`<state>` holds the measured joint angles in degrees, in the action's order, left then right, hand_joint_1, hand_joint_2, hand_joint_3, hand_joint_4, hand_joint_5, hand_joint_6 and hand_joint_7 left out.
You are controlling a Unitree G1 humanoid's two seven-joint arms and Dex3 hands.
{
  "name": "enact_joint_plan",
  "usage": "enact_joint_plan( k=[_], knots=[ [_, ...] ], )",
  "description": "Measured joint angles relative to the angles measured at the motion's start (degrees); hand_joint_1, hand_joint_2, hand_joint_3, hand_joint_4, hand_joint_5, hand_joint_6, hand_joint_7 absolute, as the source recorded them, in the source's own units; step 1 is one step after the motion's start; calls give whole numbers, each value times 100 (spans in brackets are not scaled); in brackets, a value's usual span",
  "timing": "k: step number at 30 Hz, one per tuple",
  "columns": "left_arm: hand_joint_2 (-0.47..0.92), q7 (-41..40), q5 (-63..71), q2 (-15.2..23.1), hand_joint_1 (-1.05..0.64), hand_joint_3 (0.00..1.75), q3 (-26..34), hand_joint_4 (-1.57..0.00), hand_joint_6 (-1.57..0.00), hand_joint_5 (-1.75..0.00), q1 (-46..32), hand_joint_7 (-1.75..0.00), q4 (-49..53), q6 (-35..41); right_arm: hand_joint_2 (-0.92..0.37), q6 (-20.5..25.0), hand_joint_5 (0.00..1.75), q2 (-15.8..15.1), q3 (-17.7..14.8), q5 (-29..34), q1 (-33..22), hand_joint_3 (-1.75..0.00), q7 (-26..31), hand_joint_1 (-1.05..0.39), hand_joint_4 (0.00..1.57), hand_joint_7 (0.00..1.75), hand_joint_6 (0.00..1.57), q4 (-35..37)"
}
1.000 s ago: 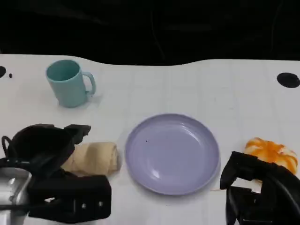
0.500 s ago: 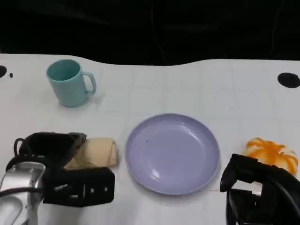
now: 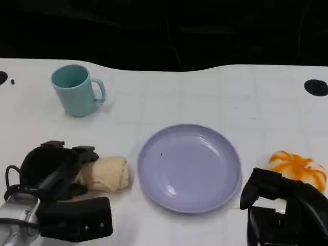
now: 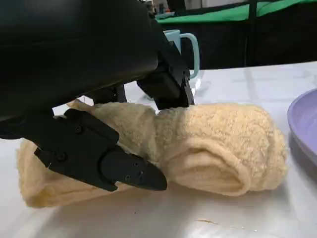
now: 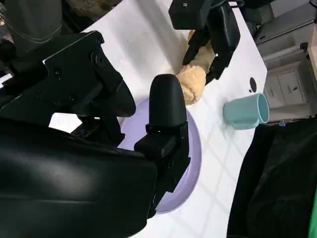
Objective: Grasp the towel on the left side of the plate with the left hand and place it into the plate.
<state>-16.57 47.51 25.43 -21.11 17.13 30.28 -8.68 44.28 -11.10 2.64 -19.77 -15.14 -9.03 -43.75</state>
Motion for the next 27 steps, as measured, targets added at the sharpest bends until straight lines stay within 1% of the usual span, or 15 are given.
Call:
enact_joint_plan(
  k=[4, 7, 8, 9, 10, 11, 13, 16, 18, 19, 20, 22, 24, 26, 27],
  knots=[
    [87, -163, -22, 1, -20, 30, 66, -73, -57, -175, -118, -174, -244, 10, -53, 9, 175, 1, 30, 0, 7, -138, 21, -4, 79, 171, 60, -37],
    [85, -291, -77, 1, -19, 35, 159, -75, -59, -175, -142, -169, -519, 1, -53, 13, 175, 1, 61, 1, 21, -138, 31, -5, 79, 172, 60, -50],
    [80, -284, -103, 2, -19, 46, 198, -76, -62, -175, -150, -166, -640, 16, -53, 13, 175, 1, 75, 1, 28, -137, 31, -6, 80, 172, 61, -50],
    [78, -273, -120, 2, -19, 51, 235, -76, -63, -175, -158, -165, -761, 26, -53, 13, 175, 1, 88, 1, 29, -137, 31, -6, 80, 172, 61, -50],
    [74, -270, -141, 2, -19, 62, 276, -76, -62, -175, -166, -169, -872, 28, -52, 13, 175, 1, 103, 1, 29, -137, 31, -6, 80, 172, 61, -50],
    [66, -269, -167, 1, -18, 79, 309, -78, -62, -175, -172, -172, -960, 35, -52, 13, 175, 1, 113, 5, 29, -138, 33, -6, 80, 172, 61, -51],
    [63, -248, -236, -14, -19, 91, 348, -79, -63, -175, -182, -174, -1175, 78, -52, 13, 175, -2, 135, 24, 26, -138, 59, -5, 80, 172, 61, -62],
    [57, -74, -304, -147, -20, 94, 393, -80, -63, -175, -203, -175, -1624, 234, -52, 14, 175, -5, 139, 38, 24, -139, 69, -4, 80, 172, 61, -72],
    [56, 44, -310, -259, -24, 94, 389, -80, -62, -175, -205, -175, -1909, 312, -53, 13, 175, -5, 136, 32, 20, -139, 61, -4, 80, 172, 61, -73],
    [56, 89, -309, -293, -23, 94, 384, -80, -61, -175, -205, -175, -2008, 327, -53, 13, 175, -5, 134, 27, 19, -139, 56, -3, 80, 172, 61, -73],
    [56, 199, -311, -324, -22, 94, 380, -80, -60, -175, -204, -175, -2115, 381, -53, 13, 175, -5, 129, 21, 15, -139, 55, -3, 80, 172, 61, -73],
    [55, 522, -329, -446, -22, 100, 344, -81, -61, -175, -191, -175, -2399, 548, -53, 26, 175, -11, 112, 16, 6, -138, 56, -3, 80, 172, 61, -74],
    [51, 875, -340, -663, -23, 109, 239, -84, -63, -175, -132, -175, -2667, 715, -53, 60, 175, -13, 106, 15, 9, -138, 62, -3, 81, 171, 61, -76],
    [49, 1163, -328, -881, -23, 111, 101, -84, -63, -175, -47, -175, -2830, 908, -53, 62, 175, -13, 105, 15, 6, -138, 62, -3, 81, 172, 61, -77],
    [49, 1301, -309, -988, -23, 109, 28, -84, -64, -175, 6, -175, -2883, 1006, -54, 59, 175, -13, 103, 15, -3, -138, 62, -3, 81, 172, 61, -78]
  ],
)
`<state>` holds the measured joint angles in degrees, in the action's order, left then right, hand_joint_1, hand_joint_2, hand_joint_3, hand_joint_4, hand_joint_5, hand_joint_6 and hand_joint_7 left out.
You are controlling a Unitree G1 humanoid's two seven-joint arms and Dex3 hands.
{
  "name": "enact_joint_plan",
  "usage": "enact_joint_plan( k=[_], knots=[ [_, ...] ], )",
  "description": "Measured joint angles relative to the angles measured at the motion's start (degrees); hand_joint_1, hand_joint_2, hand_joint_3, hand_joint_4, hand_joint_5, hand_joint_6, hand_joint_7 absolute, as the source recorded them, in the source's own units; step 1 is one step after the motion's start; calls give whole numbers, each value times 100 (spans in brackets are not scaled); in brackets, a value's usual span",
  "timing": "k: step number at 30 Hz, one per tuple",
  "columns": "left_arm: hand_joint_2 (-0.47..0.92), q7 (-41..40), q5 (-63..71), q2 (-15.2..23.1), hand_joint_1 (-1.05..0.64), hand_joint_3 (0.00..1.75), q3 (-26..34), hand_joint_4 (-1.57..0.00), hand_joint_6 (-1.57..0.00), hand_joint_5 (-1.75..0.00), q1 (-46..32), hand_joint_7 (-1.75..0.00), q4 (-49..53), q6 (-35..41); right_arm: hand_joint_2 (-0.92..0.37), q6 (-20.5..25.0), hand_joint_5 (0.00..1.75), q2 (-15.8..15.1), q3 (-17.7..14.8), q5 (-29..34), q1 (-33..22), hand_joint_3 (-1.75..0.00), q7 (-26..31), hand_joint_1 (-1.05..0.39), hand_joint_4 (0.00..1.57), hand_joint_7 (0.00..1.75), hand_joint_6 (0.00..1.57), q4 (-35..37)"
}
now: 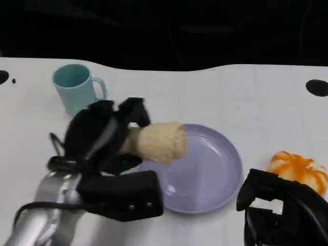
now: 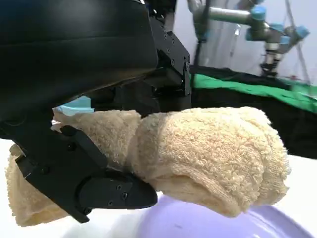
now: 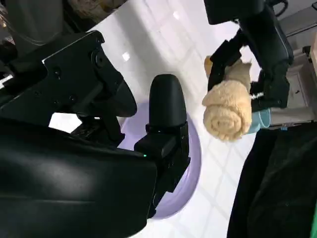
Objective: Grasp the towel on the left side of the plate with the left hand and place it into the plate.
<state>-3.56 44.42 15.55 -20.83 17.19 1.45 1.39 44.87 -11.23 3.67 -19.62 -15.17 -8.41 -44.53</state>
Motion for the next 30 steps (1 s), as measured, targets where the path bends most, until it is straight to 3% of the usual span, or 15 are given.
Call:
enact_joint_plan(
  k=[11, 14, 16, 17, 19, 21, 24, 25, 26, 30],
  knots=[
    [48, 482, 137, -706, -17, 96, -603, -91, -68, -175, 465, -174, 260, 490, -52, -64, 175, -18, -161, -6, -101, -138, -36, -4, 81, 171, 61, -13],
    [66, 524, 212, -843, -23, 54, -720, -91, -75, -175, 550, -149, 444, 563, -52, -70, 175, -17, -178, 3, -109, -138, -11, -2, 80, 171, 60, -25],
    [77, 579, 217, -882, -25, 37, -790, -86, -85, -175, 585, -97, 523, 582, -52, -105, 175, -15, -179, 68, -124, -138, 26, -3, 79, 170, 60, -28],
    [79, 606, 216, -891, -25, 35, -821, -83, -89, -175, 601, -83, 545, 594, -52, -142, 175, -10, -179, 91, -135, -138, 46, -3, 79, 170, 60, -28],
    [85, 735, 206, -904, -27, 31, -837, -64, -84, -153, 625, -54, 579, 656, -53, -196, 175, 15, -179, 103, -152, -138, 77, -3, 79, 170, 59, -40],
    [89, 1022, 160, -902, -32, 26, -838, -57, -77, -139, 645, -37, 590, 774, -53, -198, 175, 41, -180, 103, -159, -137, 126, -3, 78, 171, 58, -59],
    [92, 1553, 71, -843, -48, 27, -860, -49, -58, -76, 657, -8, 555, 931, -54, -198, 175, 91, -187, 103, -162, -136, 199, -2, 77, 171, 57, -87],
    [92, 1723, 70, -808, -55, 28, -878, -46, -48, -55, 657, -3, 513, 984, -54, -198, 175, 102, -187, 105, -162, -136, 230, -2, 76, 172, 57, -106],
    [92, 1878, 70, -771, -60, 29, -893, -42, -41, -45, 657, -2, 456, 1029, -54, -198, 175, 110, -188, 111, -162, -136, 255, -2, 76, 172, 57, -122],
    [92, 2341, 57, -659, -76, 30, -905, -22, -21, -28, 659, 0, 270, 1184, -53, -199, 175, 146, -184, 166, -162, -136, 360, -2, 76, 173, 56, -154]
  ],
)
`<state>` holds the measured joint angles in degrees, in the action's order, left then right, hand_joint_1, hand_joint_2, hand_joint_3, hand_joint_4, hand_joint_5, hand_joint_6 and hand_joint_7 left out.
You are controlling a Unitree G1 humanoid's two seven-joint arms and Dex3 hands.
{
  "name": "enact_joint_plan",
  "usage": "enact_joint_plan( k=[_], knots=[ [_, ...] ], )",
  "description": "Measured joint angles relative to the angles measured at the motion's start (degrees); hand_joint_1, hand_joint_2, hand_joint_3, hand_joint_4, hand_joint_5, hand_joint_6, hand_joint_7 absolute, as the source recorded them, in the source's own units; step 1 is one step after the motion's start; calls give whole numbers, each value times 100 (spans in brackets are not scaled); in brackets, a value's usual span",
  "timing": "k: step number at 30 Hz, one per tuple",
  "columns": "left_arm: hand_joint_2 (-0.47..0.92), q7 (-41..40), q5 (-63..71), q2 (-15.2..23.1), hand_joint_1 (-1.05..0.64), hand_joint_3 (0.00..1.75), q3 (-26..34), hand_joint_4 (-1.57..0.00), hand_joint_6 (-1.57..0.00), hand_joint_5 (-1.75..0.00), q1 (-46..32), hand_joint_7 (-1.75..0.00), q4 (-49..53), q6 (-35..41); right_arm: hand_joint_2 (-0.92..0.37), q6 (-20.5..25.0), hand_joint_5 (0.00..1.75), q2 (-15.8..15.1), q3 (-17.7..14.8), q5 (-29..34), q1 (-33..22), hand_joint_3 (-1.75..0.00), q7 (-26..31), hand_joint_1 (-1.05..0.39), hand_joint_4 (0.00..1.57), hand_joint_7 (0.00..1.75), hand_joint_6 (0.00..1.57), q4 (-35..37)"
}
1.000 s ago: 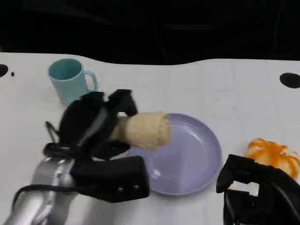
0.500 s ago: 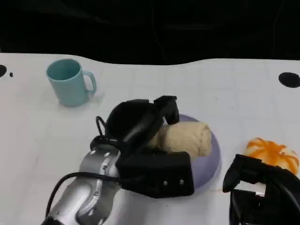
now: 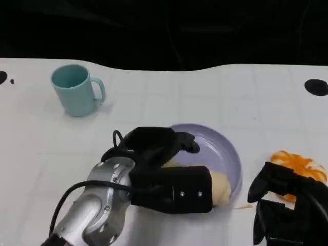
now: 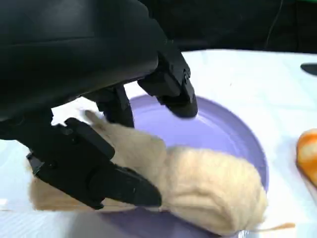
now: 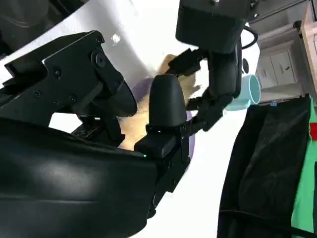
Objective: Grasp the towel on the left side of the plate with the left hand and place it into the plate.
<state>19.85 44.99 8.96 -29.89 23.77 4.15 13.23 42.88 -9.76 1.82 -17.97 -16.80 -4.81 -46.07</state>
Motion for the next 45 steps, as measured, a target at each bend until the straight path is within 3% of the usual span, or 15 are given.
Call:
enact_joint_plan(
  k=[3, 6, 9, 11, 14, 22, 30, 39, 41, 43, 45],
  knots=[
    [92, 133, -36, 93, -81, 34, 3, -15, -17, -27, -6, -1, -156, 16, -52, -2, 175, 28, 5, 132, -1, -136, 97, -2, 76, 174, 56, -24],
    [92, 150, -89, 241, -76, 35, 59, -21, -24, -34, -61, -4, -414, -25, -52, -3, 175, 72, 6, 156, -7, -137, 131, -2, 76, 174, 55, -36],
    [92, 158, -234, 383, -62, 29, 201, -32, -40, -42, -243, -11, -736, -78, -53, -5, 175, 78, 4, 156, -15, -137, 116, -2, 76, 174, 55, -47],
    [92, 149, -385, 433, -53, 27, 362, -47, -57, -55, -406, -15, -952, -144, -53, -5, 175, 77, 4, 152, -13, -138, 85, -2, 77, 175, 55, -51],
    [92, 126, -722, 495, -45, 26, 636, -65, -69, -69, -665, -16, -1289, -212, -52, -1, 175, 77, -2, 145, -14, -138, 50, -1, 78, 175, 56, -55],
    [92, 172, -1622, 774, -44, 29, 1511, -72, -75, -74, -1304, -15, -2348, -295, -54, 90, 175, 39, -57, 148, -48, -134, 7, 0, 77, 173, 56, -78],
    [92, 196, -2488, 1052, -39, 27, 2262, -73, -79, -77, -2057, -13, -3083, -453, -63, 885, 175, 195, -196, 7, -285, -126, 241, 2, 71, 173, 52, -698],
    [92, 105, -4163, 537, -32, 26, 3195, -76, -90, -79, -3157, -15, -3977, -110, -62, 884, 175, 215, -163, -60, -640, -124, 228, 0, 74, 173, 54, -897],
    [92, 31, -4541, 375, -24, 30, 3393, -80, -100, -91, -3478, -18, -4298, 223, -61, 878, 175, 218, -153, -63, -637, -124, 228, -1, 76, 173, 55, -897],
    [92, -194, -5101, 67, -21, 37, 3649, -80, -105, -106, -3815, -22, -4715, 841, -60, 880, 175, 232, -121, -64, -611, -125, 235, -2, 76, 173, 56, -896],
    [78, -461, -5697, -303, -18, 69, 3881, -78, -95, -124, -4164, -55, -5085, 1469, -59, 880, 175, 238, -60, -61, -578, -125, 246, -2, 76, 173, 57, -895]
  ],
)
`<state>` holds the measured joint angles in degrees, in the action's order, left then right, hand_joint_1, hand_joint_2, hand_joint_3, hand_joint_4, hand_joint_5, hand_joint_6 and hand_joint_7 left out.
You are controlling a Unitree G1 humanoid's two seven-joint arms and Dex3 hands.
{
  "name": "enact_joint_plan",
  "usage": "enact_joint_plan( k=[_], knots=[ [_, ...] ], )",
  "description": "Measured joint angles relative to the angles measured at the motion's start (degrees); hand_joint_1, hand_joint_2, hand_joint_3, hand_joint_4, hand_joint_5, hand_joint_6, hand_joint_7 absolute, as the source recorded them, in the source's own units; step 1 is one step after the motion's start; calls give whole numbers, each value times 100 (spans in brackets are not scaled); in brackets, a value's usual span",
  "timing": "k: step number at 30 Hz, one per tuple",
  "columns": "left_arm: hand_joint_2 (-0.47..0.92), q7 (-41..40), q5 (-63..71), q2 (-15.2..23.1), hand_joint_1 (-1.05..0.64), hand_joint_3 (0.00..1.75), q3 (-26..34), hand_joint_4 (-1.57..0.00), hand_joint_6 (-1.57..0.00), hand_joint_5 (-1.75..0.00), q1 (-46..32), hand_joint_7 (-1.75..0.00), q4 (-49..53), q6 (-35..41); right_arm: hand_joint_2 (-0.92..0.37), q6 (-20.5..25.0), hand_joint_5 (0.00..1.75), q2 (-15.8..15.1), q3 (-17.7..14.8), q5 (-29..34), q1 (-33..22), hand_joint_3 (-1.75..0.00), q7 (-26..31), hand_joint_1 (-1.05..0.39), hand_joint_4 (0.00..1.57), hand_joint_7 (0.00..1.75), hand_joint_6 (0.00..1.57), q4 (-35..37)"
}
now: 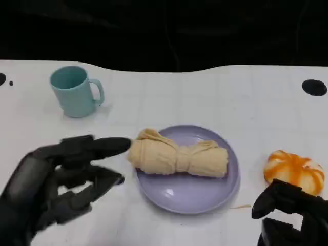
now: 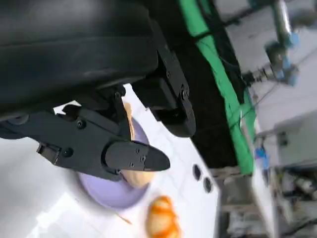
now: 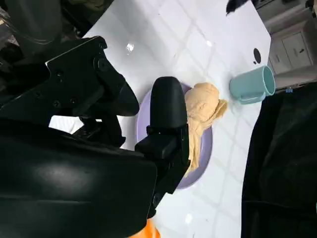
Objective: Grasp the towel on the left side of the plate with the left hand and place it into the plate.
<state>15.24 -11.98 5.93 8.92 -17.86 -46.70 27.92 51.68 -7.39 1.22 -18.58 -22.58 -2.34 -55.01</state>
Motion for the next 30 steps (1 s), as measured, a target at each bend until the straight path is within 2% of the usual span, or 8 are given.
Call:
enact_joint_plan(
  k=[1, 3, 5, 9, 14, 20, 24, 30],
  knots=[
    [73, -110, -196, -118, -16, 84, 78, -74, -84, -135, -144, -82, -112, 210, -58, -1, 175, 0, 30, 1, 23, -128, 0, -3, 76, 172, 57, 0],
    [70, -239, -616, -273, -13, 94, 257, -72, -77, -144, -409, -103, -246, 518, -57, -4, 175, 2, 43, -6, 72, -129, -7, -3, 76, 171, 58, 9],
    [70, -260, -986, -315, -12, 98, 437, -72, -75, -150, -605, -113, -268, 650, -56, -11, 175, 4, 36, -20, 109, -130, -21, -3, 76, 171, 58, 28],
    [84, -87, -1720, -295, -14, 73, 707, -72, -73, -158, -862, -124, -94, 658, -56, -76, 175, 3, -50, -44, 135, -132, -118, -3, 76, 171, 57, 136],
    [90, -49, -2222, -296, -18, 65, 728, -67, -66, -173, -863, -148, 319, 653, -54, -267, 175, -69, -202, -99, 178, -133, -360, -4, 76, 171, 57, 315],
    [88, -49, -2710, -213, -18, 62, 695, -68, -67, -170, -521, -141, 653, 665, -54, -396, 175, -125, -336, -131, 211, -133, -479, -4, 76, 171, 57, 469],
    [88, 14, -2721, -30, -19, 60, 575, -68, -68, -174, -368, -145, 814, 654, -54, -442, 175, -147, -317, -120, 216, -134, -494, -3, 76, 171, 58, 495],
    [85, 115, -2850, 6, -21, 62, 421, -70, -69, -174, -347, -147, 1064, 632, -54, -480, 175, -172, -269, -115, 220, -133, -502, -3, 77, 170, 58, 594]
  ],
)
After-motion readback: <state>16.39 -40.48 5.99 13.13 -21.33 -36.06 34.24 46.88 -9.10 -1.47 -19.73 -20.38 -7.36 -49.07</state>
